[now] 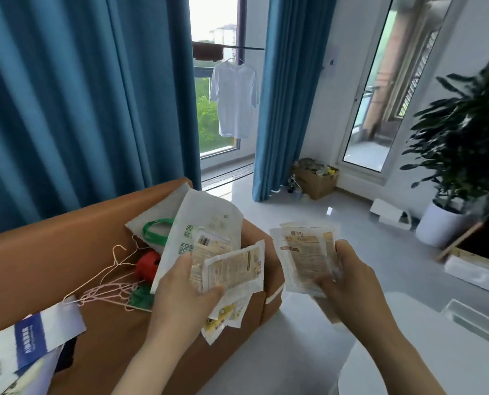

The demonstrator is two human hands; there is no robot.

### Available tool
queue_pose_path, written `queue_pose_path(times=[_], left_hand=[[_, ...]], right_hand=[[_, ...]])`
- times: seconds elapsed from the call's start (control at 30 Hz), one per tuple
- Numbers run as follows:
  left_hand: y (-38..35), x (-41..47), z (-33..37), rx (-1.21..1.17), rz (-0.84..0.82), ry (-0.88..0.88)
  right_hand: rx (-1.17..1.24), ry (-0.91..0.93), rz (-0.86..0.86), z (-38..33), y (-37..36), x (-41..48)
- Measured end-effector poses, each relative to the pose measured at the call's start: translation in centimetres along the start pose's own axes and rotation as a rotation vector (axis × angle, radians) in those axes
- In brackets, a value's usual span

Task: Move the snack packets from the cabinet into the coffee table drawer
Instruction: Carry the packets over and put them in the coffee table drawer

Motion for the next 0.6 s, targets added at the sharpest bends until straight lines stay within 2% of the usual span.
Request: queue_pose_path(times=[0.23, 0.6], left_hand=[[-7.0, 9.4, 1.7, -0.021, -0.126, -0.063], [-22.9, 20.1, 8.7, -0.033, -0.238, -0.144]], right_hand=[[0.020, -0.087, 0.079, 1.9, -0.8, 6.8], [0.056, -0.185, 0.162, 12.0, 0.4, 20.8]])
Point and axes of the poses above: each hand's wrist, its own x-axis towards the middle knuckle, its own y-axis out of the back of the hand, z = x × y, the point moved 4 cm from there along x, towards the middle knuckle, and after that the axes turned 7 degrees about z, right-handed, at the moved point
